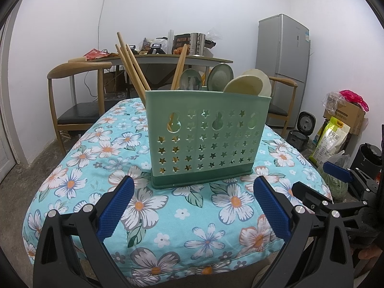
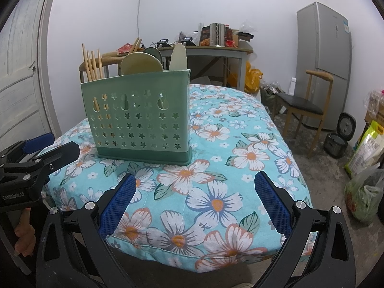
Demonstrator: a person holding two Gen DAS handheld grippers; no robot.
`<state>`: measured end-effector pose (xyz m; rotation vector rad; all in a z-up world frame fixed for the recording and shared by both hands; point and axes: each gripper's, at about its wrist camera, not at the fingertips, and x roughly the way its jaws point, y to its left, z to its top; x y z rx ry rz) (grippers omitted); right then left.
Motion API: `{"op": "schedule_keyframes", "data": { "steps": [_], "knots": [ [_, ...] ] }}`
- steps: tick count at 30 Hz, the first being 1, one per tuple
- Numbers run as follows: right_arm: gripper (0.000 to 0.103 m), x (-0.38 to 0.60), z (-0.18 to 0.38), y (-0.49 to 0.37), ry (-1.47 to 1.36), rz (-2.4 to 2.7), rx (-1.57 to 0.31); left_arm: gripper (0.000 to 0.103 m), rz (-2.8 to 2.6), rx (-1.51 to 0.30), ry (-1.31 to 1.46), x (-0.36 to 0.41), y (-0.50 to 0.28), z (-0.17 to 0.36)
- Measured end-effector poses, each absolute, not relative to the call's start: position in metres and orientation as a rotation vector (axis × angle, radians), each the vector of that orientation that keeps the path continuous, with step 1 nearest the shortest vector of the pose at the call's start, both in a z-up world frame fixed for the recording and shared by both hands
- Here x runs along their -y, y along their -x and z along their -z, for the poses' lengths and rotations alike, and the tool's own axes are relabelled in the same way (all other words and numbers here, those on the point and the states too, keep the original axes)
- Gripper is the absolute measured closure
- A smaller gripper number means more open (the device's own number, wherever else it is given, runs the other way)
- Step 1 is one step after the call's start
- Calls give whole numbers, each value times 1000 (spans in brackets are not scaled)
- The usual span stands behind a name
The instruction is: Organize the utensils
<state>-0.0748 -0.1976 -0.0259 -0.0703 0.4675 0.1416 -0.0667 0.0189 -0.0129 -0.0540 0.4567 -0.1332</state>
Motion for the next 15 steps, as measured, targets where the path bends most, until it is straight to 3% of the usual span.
{"op": "schedule_keyframes", "data": {
  "steps": [15],
  "knots": [
    [8,201,26,76,56,-134,-466,6,130,-452,37,-14,70,11]
  ]
}}
